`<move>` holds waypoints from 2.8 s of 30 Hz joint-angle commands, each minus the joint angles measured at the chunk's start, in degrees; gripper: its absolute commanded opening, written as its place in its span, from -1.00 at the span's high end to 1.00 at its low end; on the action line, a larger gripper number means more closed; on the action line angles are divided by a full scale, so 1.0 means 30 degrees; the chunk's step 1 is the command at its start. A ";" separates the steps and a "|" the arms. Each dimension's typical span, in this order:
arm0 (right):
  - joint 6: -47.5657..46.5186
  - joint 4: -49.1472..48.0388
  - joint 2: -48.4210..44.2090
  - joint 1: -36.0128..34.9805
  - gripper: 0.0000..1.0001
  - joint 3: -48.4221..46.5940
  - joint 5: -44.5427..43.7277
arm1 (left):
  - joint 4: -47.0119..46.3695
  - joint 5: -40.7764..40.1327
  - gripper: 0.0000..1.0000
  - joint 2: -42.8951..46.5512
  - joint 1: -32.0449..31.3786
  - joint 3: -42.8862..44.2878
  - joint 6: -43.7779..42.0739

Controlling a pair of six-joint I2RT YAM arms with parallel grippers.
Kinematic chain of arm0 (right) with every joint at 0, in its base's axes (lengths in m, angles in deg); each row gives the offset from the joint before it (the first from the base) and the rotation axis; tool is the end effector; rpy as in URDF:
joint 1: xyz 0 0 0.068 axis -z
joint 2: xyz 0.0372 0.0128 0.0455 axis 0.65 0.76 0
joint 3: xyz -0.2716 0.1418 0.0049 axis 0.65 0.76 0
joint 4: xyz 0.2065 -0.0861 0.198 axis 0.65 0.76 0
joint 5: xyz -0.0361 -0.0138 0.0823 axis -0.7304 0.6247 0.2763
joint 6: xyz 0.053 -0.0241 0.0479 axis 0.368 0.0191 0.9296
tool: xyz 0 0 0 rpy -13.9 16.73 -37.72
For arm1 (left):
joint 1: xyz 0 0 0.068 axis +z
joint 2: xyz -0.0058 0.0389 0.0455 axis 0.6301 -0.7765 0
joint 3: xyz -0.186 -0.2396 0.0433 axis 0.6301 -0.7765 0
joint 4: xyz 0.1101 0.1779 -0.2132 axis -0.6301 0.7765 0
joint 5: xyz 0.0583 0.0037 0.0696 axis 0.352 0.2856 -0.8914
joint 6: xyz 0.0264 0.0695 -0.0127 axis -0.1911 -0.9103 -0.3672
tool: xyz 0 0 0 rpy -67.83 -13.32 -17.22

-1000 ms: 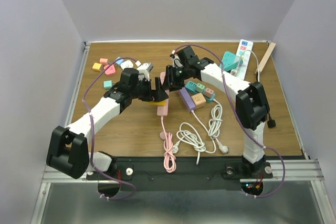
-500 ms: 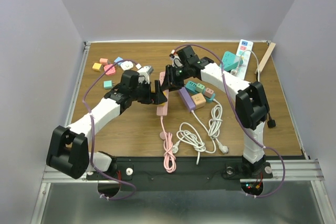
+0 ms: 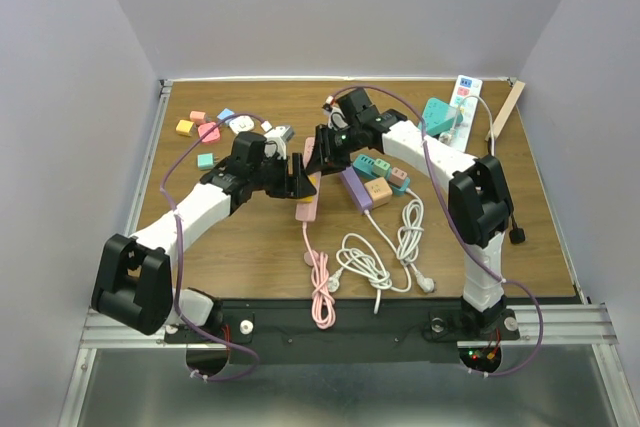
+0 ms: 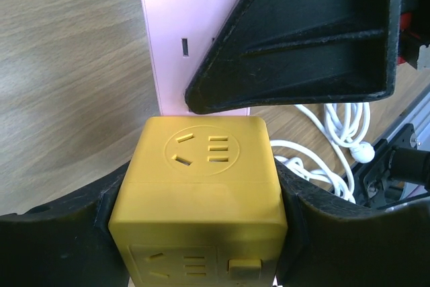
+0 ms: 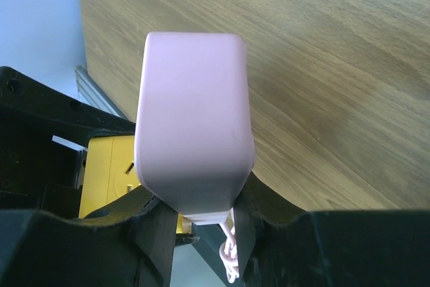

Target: Pull the plug off the socket

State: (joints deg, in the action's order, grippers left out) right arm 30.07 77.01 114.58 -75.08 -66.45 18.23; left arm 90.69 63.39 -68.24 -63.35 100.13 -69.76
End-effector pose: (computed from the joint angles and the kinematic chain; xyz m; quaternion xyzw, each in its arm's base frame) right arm 0.4071 0.3221 0.2573 -0.1074 0.9030 0.3992 0.1168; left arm 0.2995 -0.1675 0.2584 0.1620 0.8413 -0.3639 0.3655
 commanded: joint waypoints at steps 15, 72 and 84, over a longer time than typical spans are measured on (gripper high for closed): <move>-0.2223 0.4055 0.1892 -0.0116 0.99 0.0957 -1.2260 | 0.4925 -0.1338 1.00 0.2145 0.0041 0.7644 -0.1833; 0.0617 0.2005 -0.5607 0.1260 0.99 0.0081 -0.2044 | 0.1791 -0.5588 1.00 -0.9481 1.1290 0.9873 0.1068; 0.2927 0.2034 -0.4234 0.5264 0.99 -0.5397 -0.0482 | 0.1821 -0.4216 -0.48 -1.0540 1.1643 0.9820 0.1332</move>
State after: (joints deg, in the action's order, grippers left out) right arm 34.00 85.51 101.05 -65.21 -76.75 17.69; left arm 97.42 47.26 -101.02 -28.49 129.01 -66.22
